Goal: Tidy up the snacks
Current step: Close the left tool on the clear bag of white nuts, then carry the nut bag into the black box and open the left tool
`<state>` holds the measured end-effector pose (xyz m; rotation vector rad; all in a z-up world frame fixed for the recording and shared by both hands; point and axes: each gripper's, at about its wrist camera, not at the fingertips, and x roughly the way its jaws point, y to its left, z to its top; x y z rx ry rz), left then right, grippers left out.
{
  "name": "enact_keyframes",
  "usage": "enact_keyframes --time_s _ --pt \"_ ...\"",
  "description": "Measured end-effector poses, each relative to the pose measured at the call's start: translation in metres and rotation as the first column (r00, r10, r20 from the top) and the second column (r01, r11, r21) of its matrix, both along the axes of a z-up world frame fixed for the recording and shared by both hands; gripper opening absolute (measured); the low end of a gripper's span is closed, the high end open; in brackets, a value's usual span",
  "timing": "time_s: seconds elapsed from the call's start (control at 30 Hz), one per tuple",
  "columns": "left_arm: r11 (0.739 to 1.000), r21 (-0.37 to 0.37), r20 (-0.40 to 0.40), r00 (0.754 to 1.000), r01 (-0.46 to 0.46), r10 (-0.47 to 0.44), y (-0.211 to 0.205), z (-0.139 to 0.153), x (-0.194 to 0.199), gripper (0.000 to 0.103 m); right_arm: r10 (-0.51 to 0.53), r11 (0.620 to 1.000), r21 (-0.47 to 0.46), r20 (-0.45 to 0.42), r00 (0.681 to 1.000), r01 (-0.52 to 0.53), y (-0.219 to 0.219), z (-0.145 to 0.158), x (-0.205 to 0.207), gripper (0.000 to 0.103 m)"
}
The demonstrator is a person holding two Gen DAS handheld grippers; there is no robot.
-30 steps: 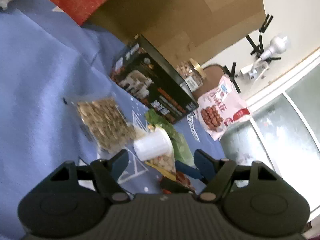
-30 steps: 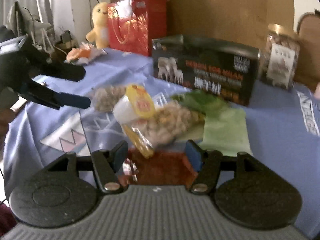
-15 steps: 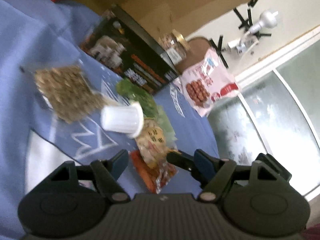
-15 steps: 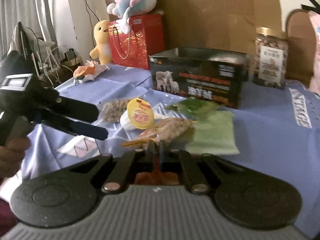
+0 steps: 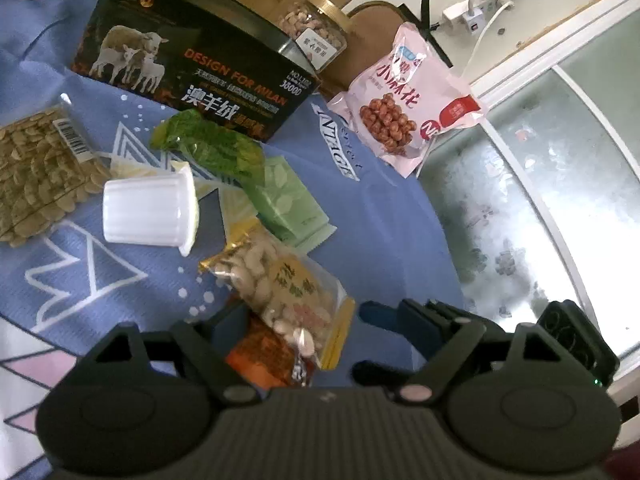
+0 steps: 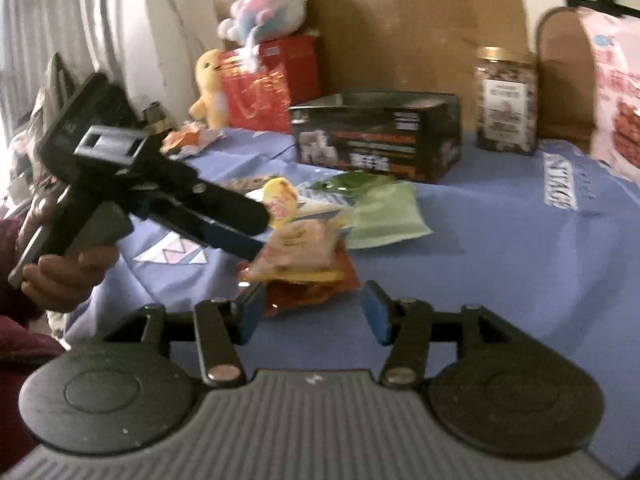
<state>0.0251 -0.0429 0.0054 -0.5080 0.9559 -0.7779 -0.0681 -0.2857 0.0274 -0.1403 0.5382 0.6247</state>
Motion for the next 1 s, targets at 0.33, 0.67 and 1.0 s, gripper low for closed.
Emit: enact_keyframes --time_s 0.33,0.67,1.0 --pt "0.998 0.025 -0.007 0.998 -0.056 0.056 0.010 0.001 -0.001 0.084 0.054 0.996 -0.073 0.059 0.997 -0.049 0.009 0.001 0.015 0.062" --pt "0.992 -0.055 -0.090 0.990 -0.112 0.107 0.018 -0.012 0.016 0.079 0.063 0.998 -0.008 -0.036 0.997 -0.064 0.017 -0.005 0.049 0.064" --pt "0.997 -0.056 0.000 0.999 -0.054 0.054 0.008 0.006 0.015 0.064 0.049 0.999 -0.012 0.029 0.998 -0.048 0.023 0.003 0.027 0.054"
